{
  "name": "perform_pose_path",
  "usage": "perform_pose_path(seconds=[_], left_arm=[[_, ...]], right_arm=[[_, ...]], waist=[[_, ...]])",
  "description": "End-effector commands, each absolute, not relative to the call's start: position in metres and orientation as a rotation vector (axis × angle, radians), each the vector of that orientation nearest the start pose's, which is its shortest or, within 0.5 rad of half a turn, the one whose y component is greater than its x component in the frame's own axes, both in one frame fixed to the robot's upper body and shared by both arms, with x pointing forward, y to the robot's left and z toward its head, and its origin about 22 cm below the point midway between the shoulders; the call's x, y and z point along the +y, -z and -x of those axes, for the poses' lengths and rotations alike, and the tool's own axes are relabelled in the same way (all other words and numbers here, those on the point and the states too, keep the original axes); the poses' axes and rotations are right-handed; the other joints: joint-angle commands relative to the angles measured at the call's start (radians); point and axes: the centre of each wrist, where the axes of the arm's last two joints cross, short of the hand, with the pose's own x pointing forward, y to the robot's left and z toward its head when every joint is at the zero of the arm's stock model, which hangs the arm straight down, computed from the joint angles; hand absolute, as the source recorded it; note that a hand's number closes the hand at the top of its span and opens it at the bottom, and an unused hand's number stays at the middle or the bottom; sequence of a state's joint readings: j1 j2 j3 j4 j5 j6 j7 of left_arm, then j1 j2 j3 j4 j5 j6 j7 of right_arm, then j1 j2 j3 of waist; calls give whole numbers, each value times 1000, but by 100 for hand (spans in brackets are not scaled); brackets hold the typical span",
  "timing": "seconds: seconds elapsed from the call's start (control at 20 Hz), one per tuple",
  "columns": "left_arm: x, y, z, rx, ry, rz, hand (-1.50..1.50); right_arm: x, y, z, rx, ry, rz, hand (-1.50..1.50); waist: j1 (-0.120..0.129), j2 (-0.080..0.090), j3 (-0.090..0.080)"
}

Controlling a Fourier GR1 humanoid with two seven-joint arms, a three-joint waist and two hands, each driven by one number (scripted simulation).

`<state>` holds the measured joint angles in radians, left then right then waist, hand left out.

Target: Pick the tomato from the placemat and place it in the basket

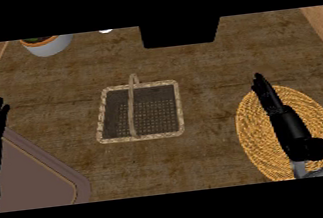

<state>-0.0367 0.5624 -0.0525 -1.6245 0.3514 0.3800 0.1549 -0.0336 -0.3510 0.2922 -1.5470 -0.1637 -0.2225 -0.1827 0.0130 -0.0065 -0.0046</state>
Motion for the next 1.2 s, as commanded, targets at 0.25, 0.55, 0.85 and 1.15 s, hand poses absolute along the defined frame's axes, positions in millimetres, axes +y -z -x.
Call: perform_pose_path(seconds=[0.25,0.55,0.85,1.15], left_arm=[[299,-103,-272,-1771,339,-364,0],[282,-78,-277,-1726,352,-269,0],[305,-75,-278,-1700,358,-324,0],[298,-76,-283,-1707,364,-317,0]], right_arm=[[-230,-41,-275,-1687,-557,-485,150],[-140,-48,-234,-1736,-242,-546,-150],[-196,-101,-261,-1871,-508,61,-150],[-250,-167,-284,-1589,-1004,547,-150]], waist=[[-1,20,8],[-23,5,4],[-37,-5,-2],[-30,-3,-5]])
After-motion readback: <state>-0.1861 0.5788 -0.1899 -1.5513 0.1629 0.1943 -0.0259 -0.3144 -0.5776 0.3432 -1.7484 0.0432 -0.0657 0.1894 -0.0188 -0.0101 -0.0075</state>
